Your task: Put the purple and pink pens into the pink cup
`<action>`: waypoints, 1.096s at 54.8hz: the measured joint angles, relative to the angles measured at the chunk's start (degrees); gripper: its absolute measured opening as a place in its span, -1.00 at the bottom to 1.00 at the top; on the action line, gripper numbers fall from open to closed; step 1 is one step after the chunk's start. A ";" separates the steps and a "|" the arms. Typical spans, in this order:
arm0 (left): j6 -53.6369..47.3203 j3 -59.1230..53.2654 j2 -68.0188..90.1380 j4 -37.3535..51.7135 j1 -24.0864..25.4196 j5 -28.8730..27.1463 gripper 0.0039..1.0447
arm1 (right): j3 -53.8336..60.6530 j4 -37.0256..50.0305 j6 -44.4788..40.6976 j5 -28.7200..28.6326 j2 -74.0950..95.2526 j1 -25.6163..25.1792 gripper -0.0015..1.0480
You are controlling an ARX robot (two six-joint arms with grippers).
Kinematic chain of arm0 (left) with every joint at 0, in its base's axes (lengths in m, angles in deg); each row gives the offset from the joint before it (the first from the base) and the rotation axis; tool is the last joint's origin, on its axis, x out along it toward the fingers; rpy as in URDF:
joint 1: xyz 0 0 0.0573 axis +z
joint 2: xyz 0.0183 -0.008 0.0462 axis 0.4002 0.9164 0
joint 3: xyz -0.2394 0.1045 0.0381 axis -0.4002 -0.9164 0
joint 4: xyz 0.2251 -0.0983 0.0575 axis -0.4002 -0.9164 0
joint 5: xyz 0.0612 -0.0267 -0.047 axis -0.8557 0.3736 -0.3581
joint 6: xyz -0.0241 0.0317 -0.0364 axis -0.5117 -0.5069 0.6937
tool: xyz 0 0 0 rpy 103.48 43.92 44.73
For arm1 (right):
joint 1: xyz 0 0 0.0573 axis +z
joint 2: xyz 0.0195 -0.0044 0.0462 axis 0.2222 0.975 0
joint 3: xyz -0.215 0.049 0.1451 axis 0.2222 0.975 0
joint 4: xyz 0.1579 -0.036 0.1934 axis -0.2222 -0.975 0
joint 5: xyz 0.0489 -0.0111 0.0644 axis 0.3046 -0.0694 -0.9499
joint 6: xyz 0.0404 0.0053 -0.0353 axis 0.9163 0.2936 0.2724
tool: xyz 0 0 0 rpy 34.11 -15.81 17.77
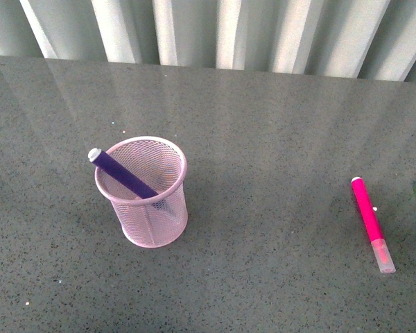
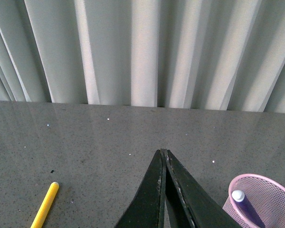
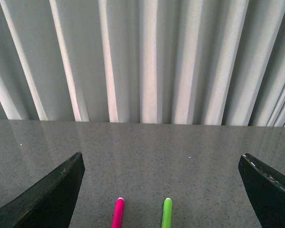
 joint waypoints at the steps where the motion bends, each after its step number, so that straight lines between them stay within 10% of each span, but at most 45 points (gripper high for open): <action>1: 0.00 0.00 -0.59 -0.50 0.00 0.00 -0.94 | 0.00 0.00 0.00 0.00 0.00 0.00 0.87; 60: -0.02 0.00 -33.53 -32.79 0.00 0.00 -0.94 | 0.00 0.00 0.00 0.00 0.00 0.00 0.87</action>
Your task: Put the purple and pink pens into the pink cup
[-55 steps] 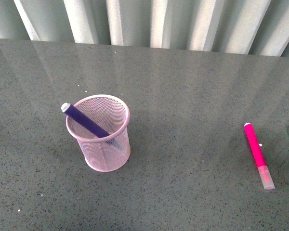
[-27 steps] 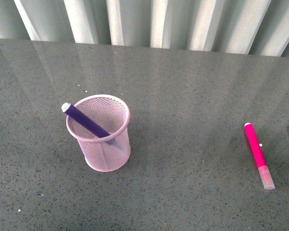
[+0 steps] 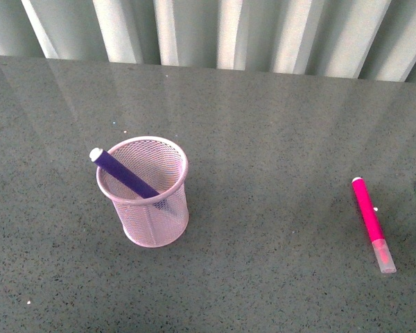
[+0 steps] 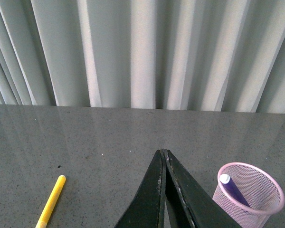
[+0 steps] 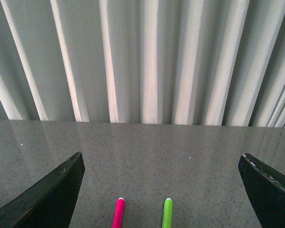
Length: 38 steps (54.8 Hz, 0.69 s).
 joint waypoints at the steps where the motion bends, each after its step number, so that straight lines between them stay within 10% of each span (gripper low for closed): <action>1: 0.00 0.00 -0.02 -0.07 0.00 0.00 -0.94 | 0.00 0.00 0.00 0.00 0.00 0.00 0.87; 11: 0.02 0.00 -0.02 -0.26 0.00 0.00 -0.84 | 0.00 0.00 0.00 0.02 0.02 0.00 0.87; 32: 0.02 0.00 -0.02 -0.28 0.00 0.00 0.37 | 0.00 0.00 0.00 0.02 0.00 0.00 0.87; 38: 0.02 0.00 -0.02 -0.31 0.00 -0.04 0.78 | -5.53 -13.84 -0.81 12.31 10.03 2.47 0.87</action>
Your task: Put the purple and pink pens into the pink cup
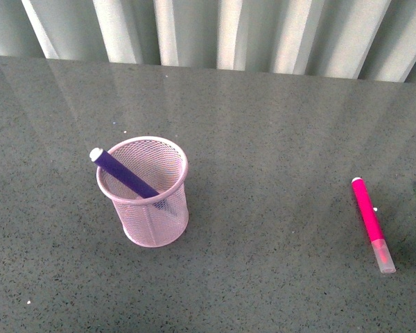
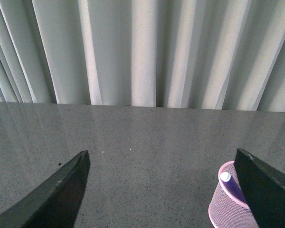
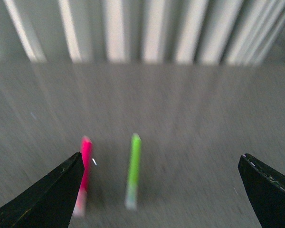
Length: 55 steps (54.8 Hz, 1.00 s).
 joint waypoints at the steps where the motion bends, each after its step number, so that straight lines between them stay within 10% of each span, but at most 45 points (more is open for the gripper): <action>1: -0.02 0.00 -0.04 0.00 0.00 0.04 0.88 | -1.03 -0.79 -0.24 1.05 3.85 -0.02 0.87; 31: -0.17 0.00 -0.04 0.00 0.00 0.04 0.88 | -34.10 -6.56 20.74 -8.70 67.67 2.29 0.87; 55: -0.15 0.00 -0.04 0.00 0.00 0.02 0.88 | -44.98 -9.97 17.59 -8.81 85.29 4.68 0.87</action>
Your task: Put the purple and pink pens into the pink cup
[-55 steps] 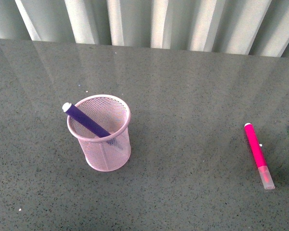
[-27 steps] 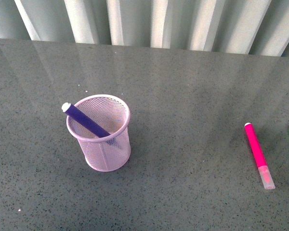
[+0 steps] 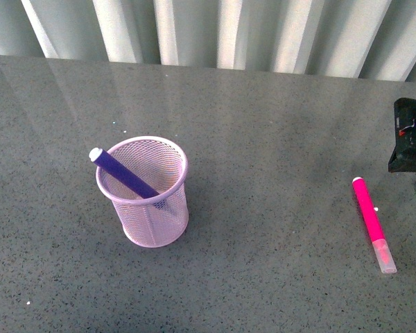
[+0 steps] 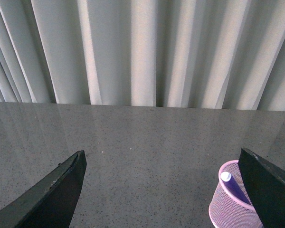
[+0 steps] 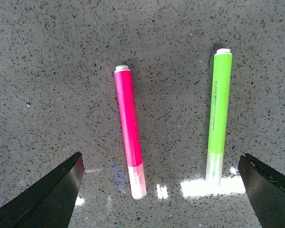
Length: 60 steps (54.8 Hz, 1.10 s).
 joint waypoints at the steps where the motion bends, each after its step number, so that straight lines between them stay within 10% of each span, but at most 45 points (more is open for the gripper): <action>1: -0.02 0.00 0.00 0.00 0.00 0.00 0.88 | -0.17 0.00 -0.13 -0.02 0.46 0.07 0.87; 60: -0.02 0.00 0.00 0.00 0.00 0.00 0.88 | -5.81 7.61 5.75 -2.19 17.38 1.75 0.87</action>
